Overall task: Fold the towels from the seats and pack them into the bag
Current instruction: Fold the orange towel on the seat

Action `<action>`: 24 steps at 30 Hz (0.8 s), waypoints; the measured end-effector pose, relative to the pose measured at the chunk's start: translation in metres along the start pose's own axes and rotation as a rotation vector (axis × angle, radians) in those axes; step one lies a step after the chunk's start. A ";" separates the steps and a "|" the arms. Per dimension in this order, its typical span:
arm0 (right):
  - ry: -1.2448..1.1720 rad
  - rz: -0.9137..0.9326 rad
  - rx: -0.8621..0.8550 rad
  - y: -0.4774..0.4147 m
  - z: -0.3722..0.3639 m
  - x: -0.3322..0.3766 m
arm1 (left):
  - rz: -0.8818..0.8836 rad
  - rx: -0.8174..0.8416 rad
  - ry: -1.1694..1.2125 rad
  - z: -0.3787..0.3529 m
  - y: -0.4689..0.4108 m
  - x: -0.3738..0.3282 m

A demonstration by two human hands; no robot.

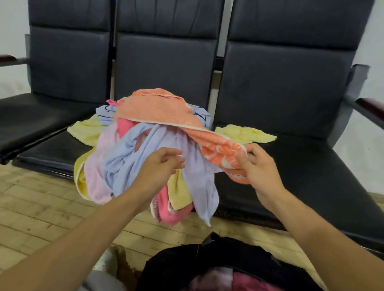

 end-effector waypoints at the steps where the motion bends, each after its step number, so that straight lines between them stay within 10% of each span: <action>1: -0.026 -0.017 -0.014 0.000 0.016 -0.001 | 0.024 0.004 0.035 -0.010 0.005 -0.002; 9: -0.082 -0.115 0.039 0.014 0.086 -0.022 | 0.307 0.049 0.260 -0.076 0.045 0.020; 24: 0.836 0.133 0.878 0.097 0.080 -0.043 | 0.417 -0.079 0.414 -0.089 0.056 0.040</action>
Point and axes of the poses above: each hand's wrist, its own y-axis away from the middle knuckle, its own z-axis out of the back of the hand, x = y × z, the point moved 10 cm from there along -y, towards the middle knuckle, and after that the axes turned 13 degrees about -x, right-handed, at the moved point
